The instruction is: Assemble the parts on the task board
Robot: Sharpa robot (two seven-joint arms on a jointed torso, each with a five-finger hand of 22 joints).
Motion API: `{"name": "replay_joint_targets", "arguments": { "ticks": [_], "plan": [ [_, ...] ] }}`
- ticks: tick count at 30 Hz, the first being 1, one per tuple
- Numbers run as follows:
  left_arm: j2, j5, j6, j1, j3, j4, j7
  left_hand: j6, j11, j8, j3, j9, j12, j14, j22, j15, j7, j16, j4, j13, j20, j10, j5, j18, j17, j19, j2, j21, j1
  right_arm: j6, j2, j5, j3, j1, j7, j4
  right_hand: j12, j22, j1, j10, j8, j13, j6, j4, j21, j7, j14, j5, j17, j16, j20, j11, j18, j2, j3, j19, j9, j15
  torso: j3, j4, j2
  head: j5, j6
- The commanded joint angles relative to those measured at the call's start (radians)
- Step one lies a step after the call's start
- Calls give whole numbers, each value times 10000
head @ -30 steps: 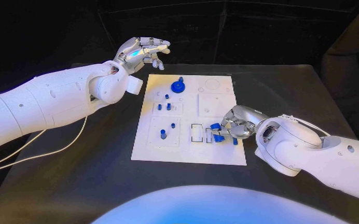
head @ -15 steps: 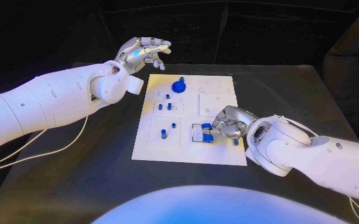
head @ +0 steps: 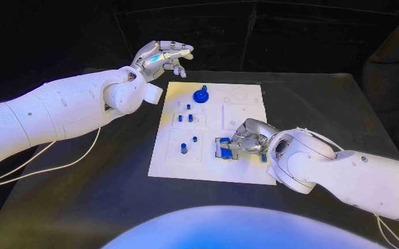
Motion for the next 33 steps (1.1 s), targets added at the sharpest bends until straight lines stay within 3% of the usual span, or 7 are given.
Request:
{"name": "replay_joint_targets", "arguments": {
  "ticks": [1,5,7,14,22,27,33],
  "plan": [
    [16,47,125,17,9,9,15,-56,3,46,-21,-11,63,-77,-15,7,-12,38,-38,-11,10,-56,-9,63,-16,85,27,-58,102,21,72,72,7,19,-311,-38,-72,1531,-472,85,31,19,79,-30,56,-5,57,-1209,21,-49,-102,2,-177,15,-267,250,50,-57,9,-12,-5,22,-7],
    [19,47,131,17,9,7,10,-56,3,46,-21,-11,63,-77,-15,7,-12,38,-38,-11,10,-56,-9,63,-16,85,27,-58,102,45,117,-28,8,20,-385,-77,-246,1496,-1003,23,-6,-52,24,1,30,20,56,-2841,20,-61,-98,12,-167,61,-626,220,118,-47,13,-17,-4,41,-13],
    [23,47,134,17,9,2,7,-56,3,46,-21,-11,63,-77,-15,7,-12,38,-38,-11,10,-56,-9,63,-16,85,27,-58,102,62,141,-68,8,21,-409,-96,-406,1463,-1212,-43,-31,-156,-18,35,8,26,57,-3220,22,-65,-91,35,-158,-86,-820,193,145,-40,11,-24,-7,51,-16],
    [34,47,143,17,9,-16,0,-56,3,46,-21,-11,63,-77,-15,7,-12,38,-38,-11,10,-56,-9,63,-16,85,27,-58,102,37,162,-257,8,22,-419,-91,-809,1373,-1709,-211,-96,-436,-128,53,-52,63,53,-3235,26,-72,-82,56,-135,-531,-949,123,184,-21,15,-21,-4,45,-12],
    [37,47,152,17,8,-39,-4,-56,3,46,-21,-11,63,-77,-15,7,-12,38,-38,-11,10,-56,-9,63,-16,85,27,-58,102,-77,-18,-634,8,20,122,123,-832,1413,-917,-160,-77,-365,-101,-229,-37,63,60,-3132,36,-75,-55,59,-143,-347,-547,150,288,-7,34,-34,0,29,-12],
    [41,47,155,16,7,-49,-6,-72,4,62,-25,-12,74,-85,-23,8,-10,41,-56,-15,10,-70,-9,64,-26,85,26,-65,122,32,-113,-860,8,20,369,249,-860,1429,83,-132,-61,-306,-88,-771,-34,57,62,-2709,36,-83,-59,51,-145,-369,-367,158,380,-15,19,-33,-5,3,-8],
    [49,47,159,14,6,-55,-1,-72,4,62,-25,-12,74,-85,-23,8,-10,41,-56,-15,10,-70,-9,64,-26,85,26,-65,122,-347,-650,-1032,8,19,447,416,-902,1439,311,-123,-140,-275,-207,-874,-33,101,64,-2162,41,-86,-50,78,-148,-188,-348,163,409,3,22,-30,-16,-97,46]
  ]
}}
